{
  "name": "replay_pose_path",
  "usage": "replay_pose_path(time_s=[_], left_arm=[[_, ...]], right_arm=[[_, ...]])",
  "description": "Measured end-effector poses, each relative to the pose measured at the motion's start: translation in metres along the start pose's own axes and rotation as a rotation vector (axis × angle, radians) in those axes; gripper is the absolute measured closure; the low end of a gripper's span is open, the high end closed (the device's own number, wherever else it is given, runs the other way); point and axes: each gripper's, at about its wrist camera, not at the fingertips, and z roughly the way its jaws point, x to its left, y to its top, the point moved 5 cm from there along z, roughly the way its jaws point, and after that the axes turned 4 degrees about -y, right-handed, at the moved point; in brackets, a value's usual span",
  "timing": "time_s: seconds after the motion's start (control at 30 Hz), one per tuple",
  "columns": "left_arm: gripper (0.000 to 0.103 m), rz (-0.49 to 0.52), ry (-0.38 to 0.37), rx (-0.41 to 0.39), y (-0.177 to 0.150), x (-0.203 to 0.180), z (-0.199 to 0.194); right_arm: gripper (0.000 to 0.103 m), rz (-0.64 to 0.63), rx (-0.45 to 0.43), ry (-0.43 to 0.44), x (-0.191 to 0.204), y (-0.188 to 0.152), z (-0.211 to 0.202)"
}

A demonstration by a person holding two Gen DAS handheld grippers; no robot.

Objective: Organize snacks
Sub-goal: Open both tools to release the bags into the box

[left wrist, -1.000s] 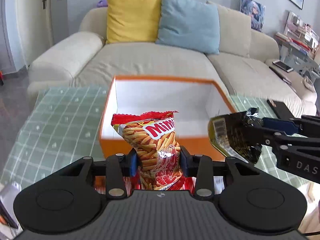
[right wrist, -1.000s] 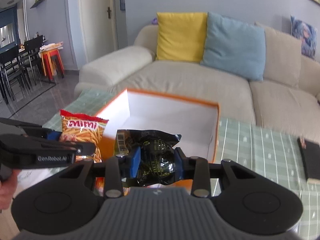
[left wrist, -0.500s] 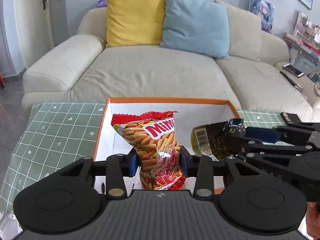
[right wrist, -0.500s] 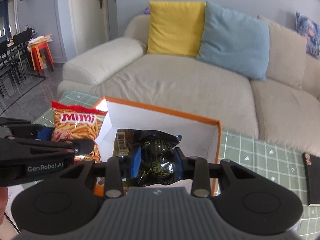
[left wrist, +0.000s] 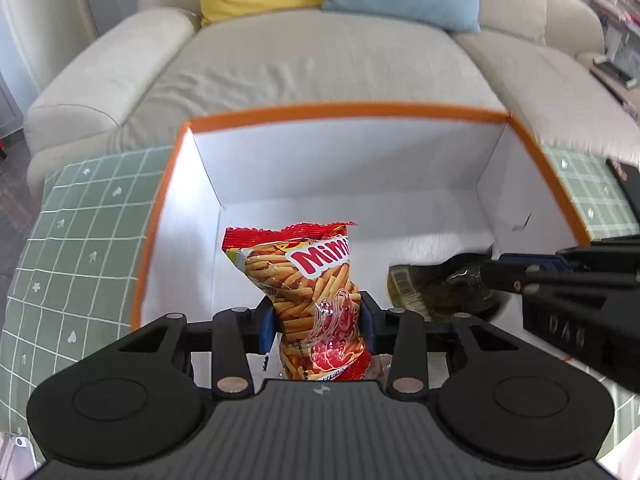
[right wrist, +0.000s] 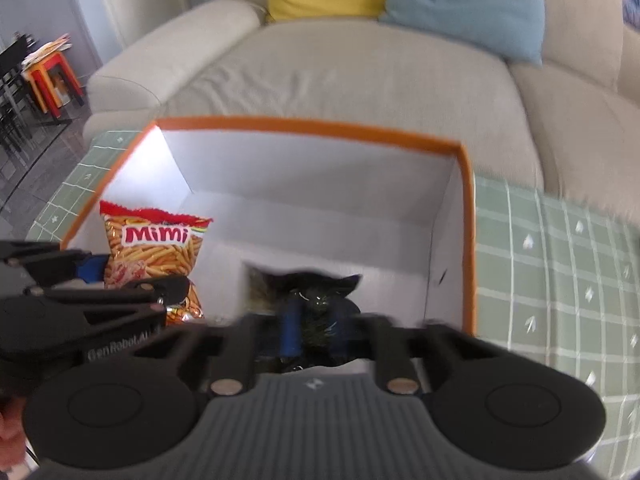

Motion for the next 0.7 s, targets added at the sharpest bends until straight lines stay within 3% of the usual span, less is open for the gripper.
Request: replay_pose_path(time_s=[0.33, 0.5, 0.7], left_arm=[[0.055, 0.013, -0.014, 0.067, -0.003, 0.002, 0.014], [0.033, 0.012, 0.003, 0.022, 0.0, 0.005, 0.009], [0.031, -0.032, 0.015, -0.015, 0.004, 0.013, -0.003]], right_arm=[[0.095, 0.021, 0.05, 0.005, -0.001, -0.004, 0.013], [0.094, 0.035, 0.053, 0.003, -0.004, -0.01, 0.014], [0.083, 0.029, 0.048, 0.006, -0.003, -0.015, 0.009]])
